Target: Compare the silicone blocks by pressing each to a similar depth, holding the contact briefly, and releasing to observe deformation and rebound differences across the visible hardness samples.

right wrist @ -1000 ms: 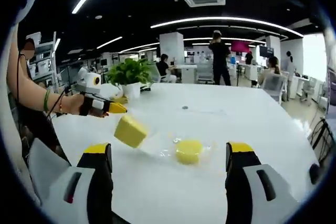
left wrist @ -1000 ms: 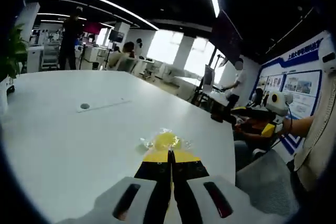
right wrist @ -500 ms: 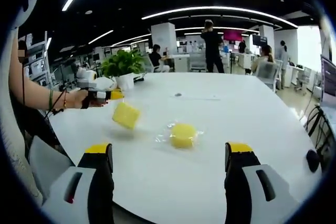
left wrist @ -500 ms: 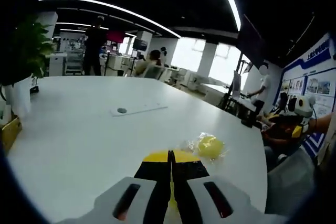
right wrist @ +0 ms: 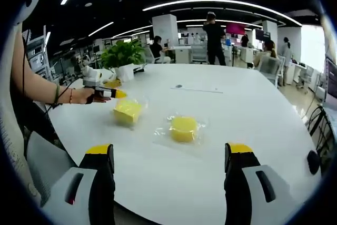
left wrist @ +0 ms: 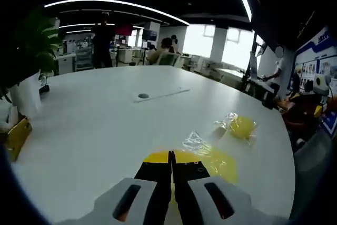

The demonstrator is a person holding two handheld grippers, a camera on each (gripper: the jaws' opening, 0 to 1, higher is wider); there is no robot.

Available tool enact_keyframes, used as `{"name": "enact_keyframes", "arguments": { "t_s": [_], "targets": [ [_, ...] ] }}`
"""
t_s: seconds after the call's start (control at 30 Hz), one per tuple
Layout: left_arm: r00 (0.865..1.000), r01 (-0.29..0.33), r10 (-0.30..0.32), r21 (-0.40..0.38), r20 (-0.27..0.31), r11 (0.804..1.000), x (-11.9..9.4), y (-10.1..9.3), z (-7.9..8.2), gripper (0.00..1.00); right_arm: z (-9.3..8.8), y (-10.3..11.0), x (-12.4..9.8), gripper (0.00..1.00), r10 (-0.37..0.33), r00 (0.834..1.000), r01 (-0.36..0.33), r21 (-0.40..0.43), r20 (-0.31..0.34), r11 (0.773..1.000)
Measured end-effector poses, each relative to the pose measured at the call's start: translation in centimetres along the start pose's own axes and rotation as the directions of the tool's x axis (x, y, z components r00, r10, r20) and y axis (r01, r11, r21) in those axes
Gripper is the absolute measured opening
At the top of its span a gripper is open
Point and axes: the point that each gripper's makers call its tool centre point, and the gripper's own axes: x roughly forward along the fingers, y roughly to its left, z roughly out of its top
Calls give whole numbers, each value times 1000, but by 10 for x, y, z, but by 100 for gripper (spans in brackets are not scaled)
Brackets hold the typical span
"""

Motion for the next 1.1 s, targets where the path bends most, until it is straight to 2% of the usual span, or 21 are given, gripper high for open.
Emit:
{"name": "enact_keyframes", "arguments": {
  "t_s": [0.17, 0.33, 0.37, 0.6, 0.77, 0.8, 0.87, 0.93, 1.03, 1.1],
  "targets": [
    [999, -15, 15, 9, -31, 1000, 8, 3, -16, 0, -2, -3, 3, 80, -5, 1000, 5, 8, -8, 1000],
    [998, -24, 25, 22, -50, 999, 11, 2, -24, 0, -4, -2, 6, 80, -3, 1000, 4, 4, -19, 1000],
    [999, -21, 21, 8, -32, 1000, 11, 1, -22, 0, -4, -2, 7, 80, -2, 1000, 2, 4, -21, 1000],
    [999, -17, 17, -3, -27, 1000, 9, -1, -20, 0, -7, 2, 12, 79, 15, 999, -15, -8, -40, 1000],
    [999, -26, 27, 24, -22, 999, 8, -1, -17, 0, -7, 4, 13, 79, 29, 999, -30, -20, -43, 999],
    [999, -35, 35, 25, -20, 999, 7, 0, -16, 3, -6, 5, 13, 79, 32, 999, -33, -23, -40, 999],
    [999, -47, 47, 24, -14, 999, 7, 3, -14, 14, -6, 6, 12, 79, 35, 998, -36, -33, -43, 999],
    [995, -94, 95, 29, -16, 995, 5, 10, -10, 28, -6, 7, 11, 79, 40, 998, -41, -33, -39, 999],
    [994, -108, 108, 50, -7, 993, -1, 11, -3, 32, -5, 8, 9, 79, 46, 999, -47, -33, -30, 998],
    [993, -118, 118, 58, -3, 991, -5, 11, 1, 41, -5, 9, 9, 79, 47, 999, -48, -36, -25, 998]
  ]
}}
